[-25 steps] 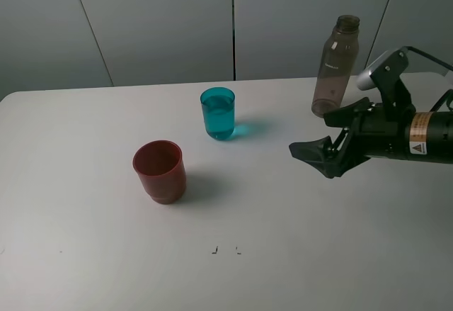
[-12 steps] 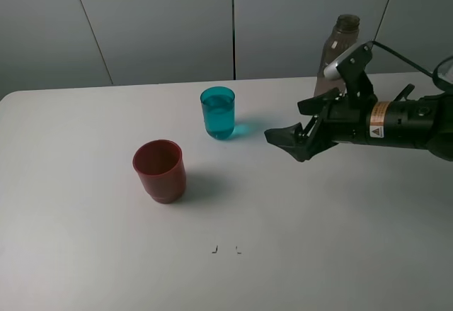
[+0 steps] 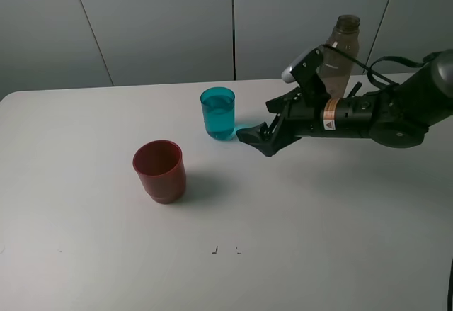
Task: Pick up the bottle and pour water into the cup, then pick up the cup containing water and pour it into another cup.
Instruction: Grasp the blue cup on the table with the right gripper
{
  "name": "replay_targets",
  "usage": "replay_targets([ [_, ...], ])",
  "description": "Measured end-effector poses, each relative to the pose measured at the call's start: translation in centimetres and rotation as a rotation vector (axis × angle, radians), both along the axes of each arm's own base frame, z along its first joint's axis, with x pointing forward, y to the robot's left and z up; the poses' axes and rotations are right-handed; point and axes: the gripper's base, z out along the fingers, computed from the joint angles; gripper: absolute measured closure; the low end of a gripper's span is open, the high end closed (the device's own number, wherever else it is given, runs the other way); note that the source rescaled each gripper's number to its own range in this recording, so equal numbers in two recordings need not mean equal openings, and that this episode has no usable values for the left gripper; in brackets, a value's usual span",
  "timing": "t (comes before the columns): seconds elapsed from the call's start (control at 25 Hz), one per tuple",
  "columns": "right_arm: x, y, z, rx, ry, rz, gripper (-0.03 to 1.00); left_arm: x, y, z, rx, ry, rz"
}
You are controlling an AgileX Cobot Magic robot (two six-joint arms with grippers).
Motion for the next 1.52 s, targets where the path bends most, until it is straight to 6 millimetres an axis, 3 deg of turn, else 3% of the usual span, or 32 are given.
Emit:
replay_targets([
  [0.6,2.3,3.1,-1.7,-0.031,-0.055,0.016,-0.03,0.0,0.0,0.0,0.0,0.0,0.0],
  [1.52,4.9,4.9,-3.4,-0.012,-0.074,-0.007,-0.03,0.0,0.0,0.0,0.0,0.0,0.0],
])
